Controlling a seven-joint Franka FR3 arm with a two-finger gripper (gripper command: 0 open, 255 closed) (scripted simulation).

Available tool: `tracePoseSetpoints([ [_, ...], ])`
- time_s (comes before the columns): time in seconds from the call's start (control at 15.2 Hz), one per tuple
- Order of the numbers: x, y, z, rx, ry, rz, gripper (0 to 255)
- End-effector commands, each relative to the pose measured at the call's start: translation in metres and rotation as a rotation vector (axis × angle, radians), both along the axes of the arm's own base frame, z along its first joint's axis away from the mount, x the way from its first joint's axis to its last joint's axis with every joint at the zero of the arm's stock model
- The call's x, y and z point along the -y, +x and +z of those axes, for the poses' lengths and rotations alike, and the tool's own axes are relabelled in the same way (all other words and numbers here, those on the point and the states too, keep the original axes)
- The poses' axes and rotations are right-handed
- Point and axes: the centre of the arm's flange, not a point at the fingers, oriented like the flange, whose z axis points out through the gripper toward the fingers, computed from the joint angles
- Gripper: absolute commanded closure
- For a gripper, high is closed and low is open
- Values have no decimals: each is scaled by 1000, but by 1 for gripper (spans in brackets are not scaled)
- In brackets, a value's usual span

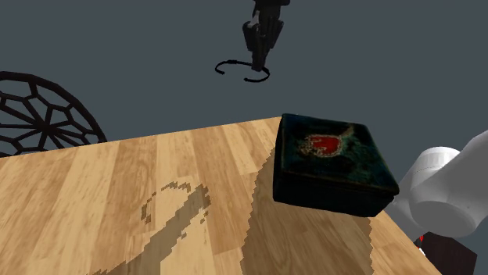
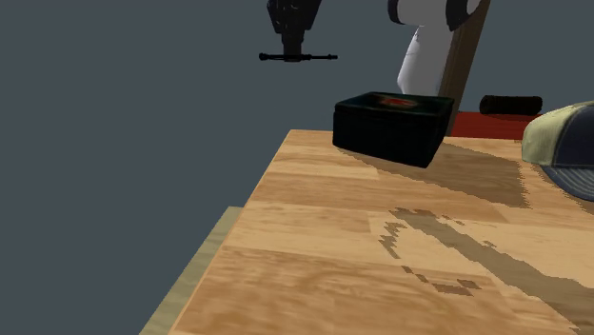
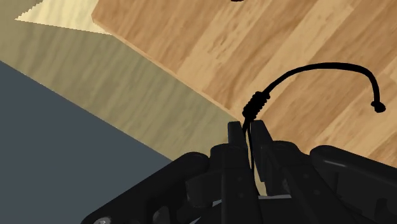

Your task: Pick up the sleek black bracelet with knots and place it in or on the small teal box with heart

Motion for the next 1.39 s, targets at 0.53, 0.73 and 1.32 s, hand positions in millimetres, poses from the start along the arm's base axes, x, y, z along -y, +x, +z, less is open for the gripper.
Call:
tracePoseSetpoints([
  [0.53,26,-116,6,0,0,0,255],
  [0.73,35,-155,7,0,0,0,255],
  [1.32,47,-210,-18,0,0,0,255],
])
